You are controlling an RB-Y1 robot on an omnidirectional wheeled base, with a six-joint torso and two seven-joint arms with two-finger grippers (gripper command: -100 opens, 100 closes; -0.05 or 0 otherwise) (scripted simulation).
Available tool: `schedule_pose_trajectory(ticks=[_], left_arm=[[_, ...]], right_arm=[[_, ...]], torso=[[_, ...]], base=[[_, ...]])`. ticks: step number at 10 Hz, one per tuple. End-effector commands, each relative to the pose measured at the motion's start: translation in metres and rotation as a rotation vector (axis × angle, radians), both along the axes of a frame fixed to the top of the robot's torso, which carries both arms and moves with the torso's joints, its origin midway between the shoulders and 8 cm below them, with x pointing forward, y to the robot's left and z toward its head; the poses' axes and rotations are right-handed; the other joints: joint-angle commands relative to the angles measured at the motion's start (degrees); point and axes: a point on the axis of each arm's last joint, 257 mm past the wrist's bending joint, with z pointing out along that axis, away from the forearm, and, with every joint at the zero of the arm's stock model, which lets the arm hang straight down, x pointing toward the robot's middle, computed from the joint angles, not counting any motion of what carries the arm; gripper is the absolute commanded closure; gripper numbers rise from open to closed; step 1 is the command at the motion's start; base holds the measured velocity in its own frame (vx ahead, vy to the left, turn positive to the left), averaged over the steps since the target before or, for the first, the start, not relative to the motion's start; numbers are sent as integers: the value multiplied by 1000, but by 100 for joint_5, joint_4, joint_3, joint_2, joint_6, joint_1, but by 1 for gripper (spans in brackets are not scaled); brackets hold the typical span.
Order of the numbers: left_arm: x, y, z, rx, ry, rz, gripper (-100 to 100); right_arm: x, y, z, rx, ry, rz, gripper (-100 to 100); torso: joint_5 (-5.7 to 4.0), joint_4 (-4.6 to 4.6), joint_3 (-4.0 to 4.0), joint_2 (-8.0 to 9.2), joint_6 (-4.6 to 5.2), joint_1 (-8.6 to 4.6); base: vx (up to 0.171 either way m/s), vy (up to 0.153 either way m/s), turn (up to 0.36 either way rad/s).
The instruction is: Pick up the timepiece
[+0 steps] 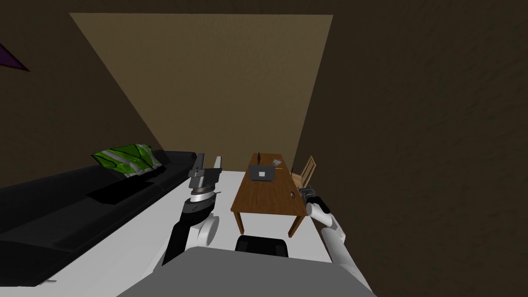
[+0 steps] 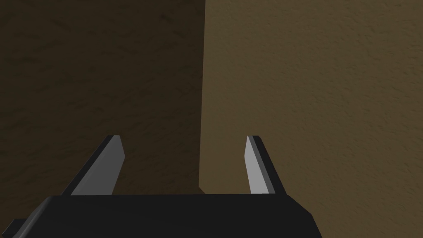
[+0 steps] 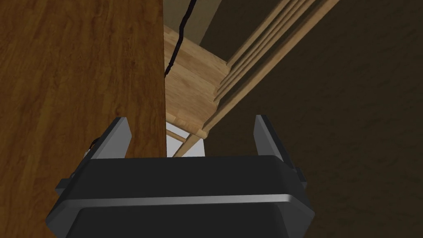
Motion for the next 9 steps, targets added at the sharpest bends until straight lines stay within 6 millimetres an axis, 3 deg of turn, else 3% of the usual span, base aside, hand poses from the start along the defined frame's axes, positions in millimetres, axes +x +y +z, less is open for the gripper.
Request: schedule_pose_trajectory(ticks=[1,2,9], left_arm=[[0,0,0,0,0,0,0],[0,0,0,0,0,0,0],[0,0,0,0,0,0,0]], right_arm=[[-4,0,-20,91,41,-36,-100],[-4,0,-21,94,42,-37,-100],[-15,8,-84,429,170,-185,-100]], torso=[[0,0,0,0,0,0],[0,0,0,0,-1,2],[0,1,1,1,-1,0]], base=[[15,7,22],[11,5,13],[12,3,21]])
